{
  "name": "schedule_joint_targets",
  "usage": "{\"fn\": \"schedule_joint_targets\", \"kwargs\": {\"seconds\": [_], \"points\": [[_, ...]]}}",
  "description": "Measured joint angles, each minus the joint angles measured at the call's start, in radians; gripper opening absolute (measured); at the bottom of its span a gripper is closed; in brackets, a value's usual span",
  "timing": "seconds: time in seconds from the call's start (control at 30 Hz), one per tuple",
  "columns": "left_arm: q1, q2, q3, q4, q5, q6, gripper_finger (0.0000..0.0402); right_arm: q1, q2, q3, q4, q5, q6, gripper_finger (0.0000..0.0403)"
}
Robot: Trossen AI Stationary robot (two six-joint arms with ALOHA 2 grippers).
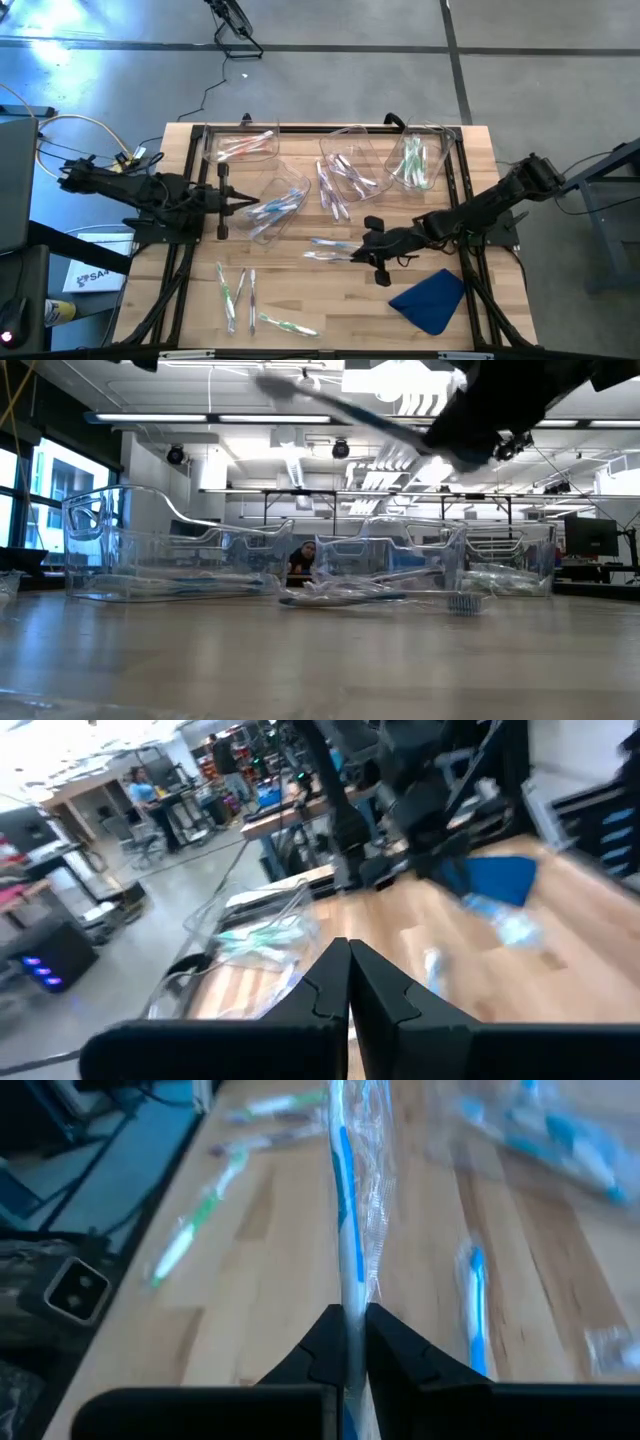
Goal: Pick & Place Toothbrushes
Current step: Put the blue toothbrush into the bottom transparent bin
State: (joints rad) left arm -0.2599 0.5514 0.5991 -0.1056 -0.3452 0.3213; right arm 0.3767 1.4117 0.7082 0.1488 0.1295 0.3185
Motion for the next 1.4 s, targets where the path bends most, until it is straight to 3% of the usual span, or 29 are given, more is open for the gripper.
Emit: {"fn": "schedule_joint_targets", "kwargs": {"seconds": [0.23,0.4,0.6,0.7,0.83,1.03,1.17,1.4], "points": [[0.108,0.013,-0.001,0.036,-0.049,0.021,0.0000,-0.035,0.000,0.000,0.137,0.016,-0.064,0.0017],[0.220,0.004,0.000,0.074,0.182,-0.009,0.0000,-0.065,0.000,0.000,0.291,0.046,-0.167,0.0017],[0.329,0.072,-0.001,0.199,0.361,-0.065,0.0000,-0.079,0.000,0.000,0.492,0.055,-0.288,0.0017],[0.390,0.119,0.001,0.342,0.447,-0.065,0.0000,-0.079,0.000,0.000,0.547,0.054,-0.322,0.0017],[0.446,0.175,0.001,0.411,0.554,-0.068,0.0000,-0.079,0.000,0.000,0.588,0.097,-0.324,0.0017],[0.450,0.248,0.001,0.415,0.523,-0.065,0.0000,-0.079,0.000,0.000,0.589,0.202,-0.331,0.0017],[0.450,0.296,0.001,0.437,0.522,-0.070,0.0011,-0.096,0.000,0.000,0.589,0.208,-0.348,0.0017],[0.450,0.351,0.000,0.511,0.594,-0.102,0.0097,-0.136,0.000,0.000,0.589,0.209,-0.339,0.0017]]}}
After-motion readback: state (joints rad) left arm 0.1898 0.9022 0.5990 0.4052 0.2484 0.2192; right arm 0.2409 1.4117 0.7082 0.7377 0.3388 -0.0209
